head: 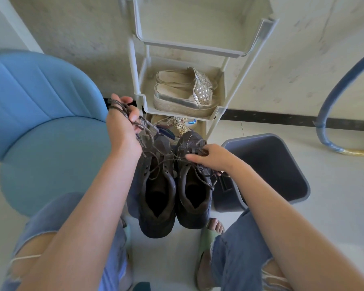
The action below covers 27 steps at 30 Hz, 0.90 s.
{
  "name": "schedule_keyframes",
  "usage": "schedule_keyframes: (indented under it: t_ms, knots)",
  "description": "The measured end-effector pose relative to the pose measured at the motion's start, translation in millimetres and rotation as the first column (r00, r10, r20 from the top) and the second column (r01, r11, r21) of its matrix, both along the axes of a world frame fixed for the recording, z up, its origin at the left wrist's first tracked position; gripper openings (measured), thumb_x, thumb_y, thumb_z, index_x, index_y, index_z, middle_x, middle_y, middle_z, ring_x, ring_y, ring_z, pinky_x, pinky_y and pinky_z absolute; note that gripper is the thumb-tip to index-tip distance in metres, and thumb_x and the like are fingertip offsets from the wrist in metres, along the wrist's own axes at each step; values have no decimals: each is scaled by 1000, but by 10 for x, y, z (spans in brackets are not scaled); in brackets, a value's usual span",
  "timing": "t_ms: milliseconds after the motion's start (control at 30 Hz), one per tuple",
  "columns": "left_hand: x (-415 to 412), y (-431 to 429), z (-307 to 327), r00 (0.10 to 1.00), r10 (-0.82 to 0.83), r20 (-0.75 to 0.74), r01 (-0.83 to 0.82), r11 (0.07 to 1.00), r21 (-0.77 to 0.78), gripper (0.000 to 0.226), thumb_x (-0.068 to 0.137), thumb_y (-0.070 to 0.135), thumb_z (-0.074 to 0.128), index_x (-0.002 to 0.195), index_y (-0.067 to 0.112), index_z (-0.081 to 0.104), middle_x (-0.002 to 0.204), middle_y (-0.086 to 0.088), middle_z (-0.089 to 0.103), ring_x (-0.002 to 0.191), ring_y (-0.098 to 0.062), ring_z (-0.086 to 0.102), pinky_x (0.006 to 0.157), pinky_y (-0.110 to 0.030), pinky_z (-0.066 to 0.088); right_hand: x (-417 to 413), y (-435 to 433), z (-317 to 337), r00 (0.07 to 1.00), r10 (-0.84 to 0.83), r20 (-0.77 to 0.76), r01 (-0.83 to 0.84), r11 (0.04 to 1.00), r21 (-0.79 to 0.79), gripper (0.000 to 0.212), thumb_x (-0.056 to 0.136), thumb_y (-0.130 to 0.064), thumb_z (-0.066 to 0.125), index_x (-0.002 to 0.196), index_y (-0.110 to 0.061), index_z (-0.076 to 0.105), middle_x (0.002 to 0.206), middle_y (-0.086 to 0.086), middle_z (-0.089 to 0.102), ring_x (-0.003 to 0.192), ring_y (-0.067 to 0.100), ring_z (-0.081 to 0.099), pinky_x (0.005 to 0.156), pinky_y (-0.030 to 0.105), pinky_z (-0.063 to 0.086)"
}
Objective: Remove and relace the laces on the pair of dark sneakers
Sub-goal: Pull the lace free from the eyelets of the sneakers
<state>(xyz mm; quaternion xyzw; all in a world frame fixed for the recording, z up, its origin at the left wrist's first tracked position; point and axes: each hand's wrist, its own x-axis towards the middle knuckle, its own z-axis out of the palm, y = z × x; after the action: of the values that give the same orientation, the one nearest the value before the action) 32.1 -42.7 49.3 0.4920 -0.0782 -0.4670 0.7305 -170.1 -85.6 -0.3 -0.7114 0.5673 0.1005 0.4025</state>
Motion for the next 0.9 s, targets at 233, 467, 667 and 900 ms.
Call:
schedule_keyframes:
  t_ms: [233, 467, 667, 900]
  knots:
    - [-102, -33, -283, 888, -283, 363, 180, 939, 293, 29, 101, 17, 33, 94, 9, 60, 63, 4, 47, 38, -4, 34, 37, -18, 22, 100, 21, -36, 992, 113, -63, -123, 974, -192, 15, 88, -24, 65, 90, -10, 63, 80, 4, 64, 74, 19, 64, 70, 30, 54]
    - [-234, 88, -502, 79, -807, 585, 111, 590, 800, 32, 99, 25, 38, 124, 19, 57, 111, -6, 65, 97, -26, 62, 81, -35, 50, -21, -133, 328, 292, -535, 793, 615, 740, 272, 15, 96, -14, 50, 88, -12, 63, 83, 3, 62, 77, 15, 57, 79, 29, 49]
    - [-236, 88, -601, -125, -945, 301, 76, 293, 953, 29, 95, 22, 42, 102, 4, 64, 74, -5, 56, 79, -26, 54, 67, -30, 42, -104, -155, 446, -237, -655, 717, 329, 640, 694, 33, 101, -17, 43, 82, -3, 67, 97, 12, 71, 95, 28, 67, 94, 40, 53]
    - [-246, 127, -238, 308, -808, 502, 396, 589, 705, 34, 93, 51, 47, 84, 23, 63, 65, 6, 52, 61, -11, 49, 61, -23, 38, -125, -186, 396, -199, -721, 664, 355, 578, 735, 29, 103, -17, 38, 109, 5, 55, 90, 15, 72, 79, 24, 71, 85, 37, 57]
